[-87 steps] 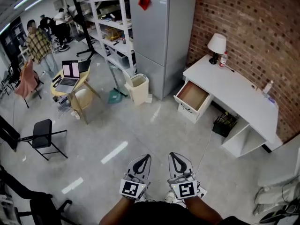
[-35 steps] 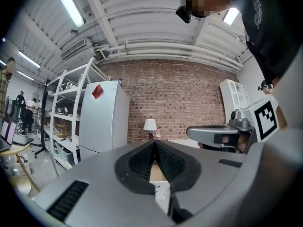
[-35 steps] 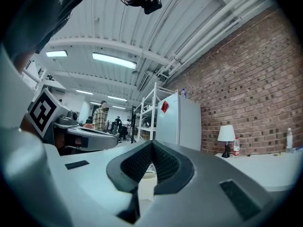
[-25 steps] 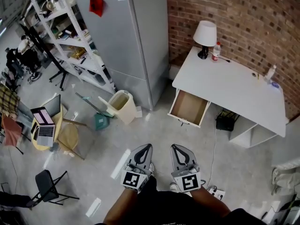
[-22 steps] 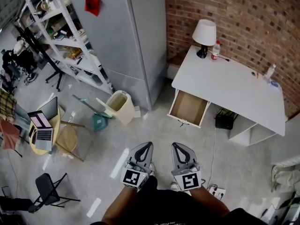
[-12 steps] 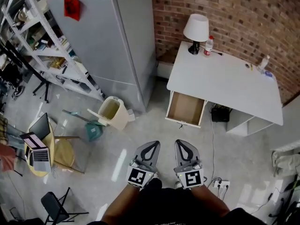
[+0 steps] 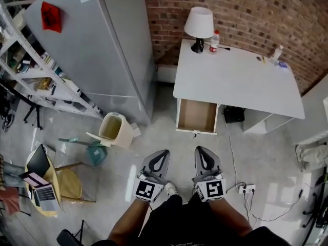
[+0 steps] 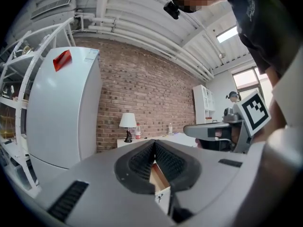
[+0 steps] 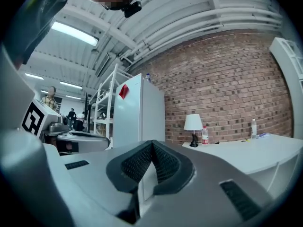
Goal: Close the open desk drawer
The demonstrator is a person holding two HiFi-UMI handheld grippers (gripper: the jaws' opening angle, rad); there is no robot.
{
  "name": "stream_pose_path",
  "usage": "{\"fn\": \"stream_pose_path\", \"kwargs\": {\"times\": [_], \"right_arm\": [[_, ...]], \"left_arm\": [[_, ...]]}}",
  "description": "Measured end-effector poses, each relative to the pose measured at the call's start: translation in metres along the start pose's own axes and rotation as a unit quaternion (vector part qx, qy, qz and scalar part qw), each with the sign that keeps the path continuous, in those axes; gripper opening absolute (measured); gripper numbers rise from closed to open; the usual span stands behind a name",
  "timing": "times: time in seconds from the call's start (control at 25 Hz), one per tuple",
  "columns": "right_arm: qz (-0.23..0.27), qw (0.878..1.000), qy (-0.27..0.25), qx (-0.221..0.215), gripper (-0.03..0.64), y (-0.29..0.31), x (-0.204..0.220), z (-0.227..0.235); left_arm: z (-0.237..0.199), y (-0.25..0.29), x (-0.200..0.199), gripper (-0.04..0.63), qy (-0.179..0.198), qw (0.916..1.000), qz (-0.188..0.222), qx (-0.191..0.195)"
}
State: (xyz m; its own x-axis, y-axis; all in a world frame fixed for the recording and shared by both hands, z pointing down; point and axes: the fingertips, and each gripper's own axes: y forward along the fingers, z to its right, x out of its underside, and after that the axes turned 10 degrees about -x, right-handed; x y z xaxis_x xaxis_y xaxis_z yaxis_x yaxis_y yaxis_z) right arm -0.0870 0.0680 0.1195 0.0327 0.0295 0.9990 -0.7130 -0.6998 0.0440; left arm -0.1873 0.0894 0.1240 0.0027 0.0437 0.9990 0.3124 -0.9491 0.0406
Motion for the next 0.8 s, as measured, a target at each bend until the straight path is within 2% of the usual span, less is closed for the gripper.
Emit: {"fn": "stream_pose_path", "kwargs": {"times": [0.44, 0.64, 0.8], "right_arm": [[0.005, 0.999, -0.026, 0.046, 0.026, 0.001, 0.014, 0.059], [0.001, 0.999, 0.015, 0.047, 0.026, -0.002, 0.041, 0.088], [0.004, 0.999, 0.026, 0.030, 0.026, -0.001, 0.061, 0.099]], "left_arm": [[0.013, 0.056, 0.043, 0.002, 0.003, 0.9990, -0.045, 0.008], [0.036, 0.089, 0.055, 0.002, 0.015, 0.9983, -0.056, 0.011], [0.055, 0.110, 0.074, 0.002, 0.001, 0.9979, -0.065, 0.005]]}}
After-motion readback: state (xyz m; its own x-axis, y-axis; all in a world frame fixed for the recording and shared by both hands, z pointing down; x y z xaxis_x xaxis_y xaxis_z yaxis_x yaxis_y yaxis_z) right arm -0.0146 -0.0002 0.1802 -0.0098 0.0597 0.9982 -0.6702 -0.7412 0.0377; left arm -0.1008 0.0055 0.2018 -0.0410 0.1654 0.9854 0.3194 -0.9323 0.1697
